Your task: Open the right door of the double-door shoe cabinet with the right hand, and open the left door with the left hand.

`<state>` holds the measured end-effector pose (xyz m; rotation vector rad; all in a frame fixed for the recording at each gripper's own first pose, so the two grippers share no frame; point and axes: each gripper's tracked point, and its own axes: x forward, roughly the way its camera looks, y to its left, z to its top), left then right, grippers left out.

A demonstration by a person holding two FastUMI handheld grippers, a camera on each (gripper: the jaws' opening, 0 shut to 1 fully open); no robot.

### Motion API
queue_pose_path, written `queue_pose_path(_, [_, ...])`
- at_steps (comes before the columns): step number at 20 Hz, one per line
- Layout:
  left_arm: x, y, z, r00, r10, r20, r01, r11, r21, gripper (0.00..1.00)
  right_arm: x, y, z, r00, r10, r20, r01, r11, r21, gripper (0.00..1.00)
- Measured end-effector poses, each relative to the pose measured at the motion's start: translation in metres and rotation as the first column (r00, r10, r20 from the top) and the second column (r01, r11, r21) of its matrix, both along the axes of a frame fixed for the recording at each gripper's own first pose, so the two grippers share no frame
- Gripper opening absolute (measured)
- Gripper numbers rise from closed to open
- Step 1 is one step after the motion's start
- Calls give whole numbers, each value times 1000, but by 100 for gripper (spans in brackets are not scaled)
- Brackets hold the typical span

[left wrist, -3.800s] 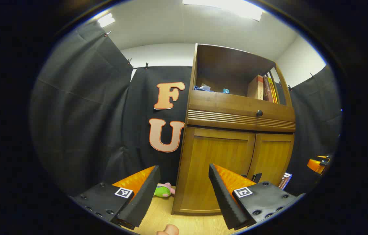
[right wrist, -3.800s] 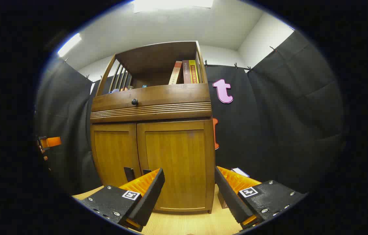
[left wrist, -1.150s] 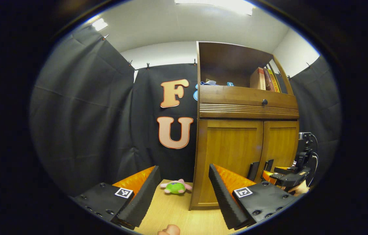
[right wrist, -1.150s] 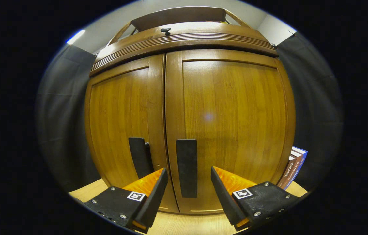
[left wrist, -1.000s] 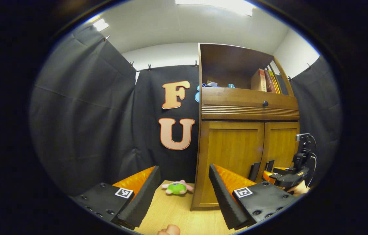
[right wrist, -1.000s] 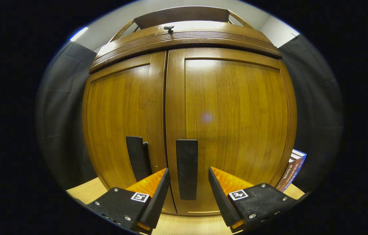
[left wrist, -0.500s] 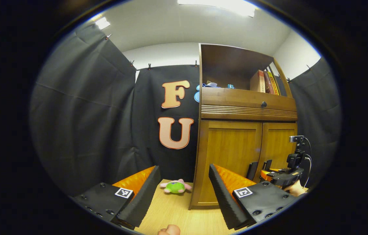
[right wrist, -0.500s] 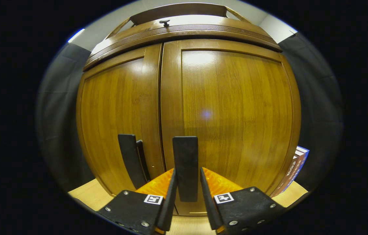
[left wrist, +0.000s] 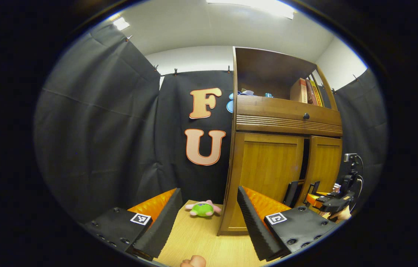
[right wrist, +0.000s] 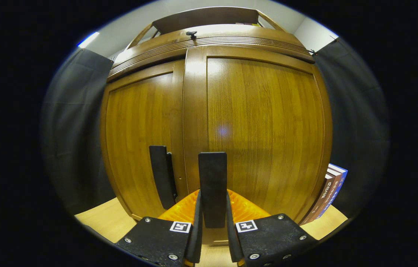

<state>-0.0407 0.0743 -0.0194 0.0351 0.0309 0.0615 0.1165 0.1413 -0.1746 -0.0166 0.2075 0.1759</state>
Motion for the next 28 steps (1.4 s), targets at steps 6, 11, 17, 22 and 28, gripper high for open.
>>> queue_pose_path(6, [-4, -10, 0, 1000, -14, -9, 14, 1000, -2, 95, -41, -20, 9, 1000, 25, 3, -26, 999, 25, 30])
queue_pose_path(11, [-11, -26, 2, 999, -51, -6, 51, 999, 0, 95, -69, -35, 15, 999, 35, -1, -35, 999, 35, 28])
queue_pose_path(17, [-14, -41, 6, 997, -77, 0, 77, 997, 1, 95, -96, -62, 21, 999, 31, -17, -30, 997, 69, 36])
queue_pose_path(22, [-16, -60, 2, 993, -114, -11, 114, 993, -2, 95, -120, -90, 29, 1000, 7, -11, -6, 997, 73, 17])
queue_pose_path(28, [-17, -85, 1, 988, -154, -18, 154, 988, -20, 98, -146, -130, 36, 999, -52, 8, 52, 998, 43, 14])
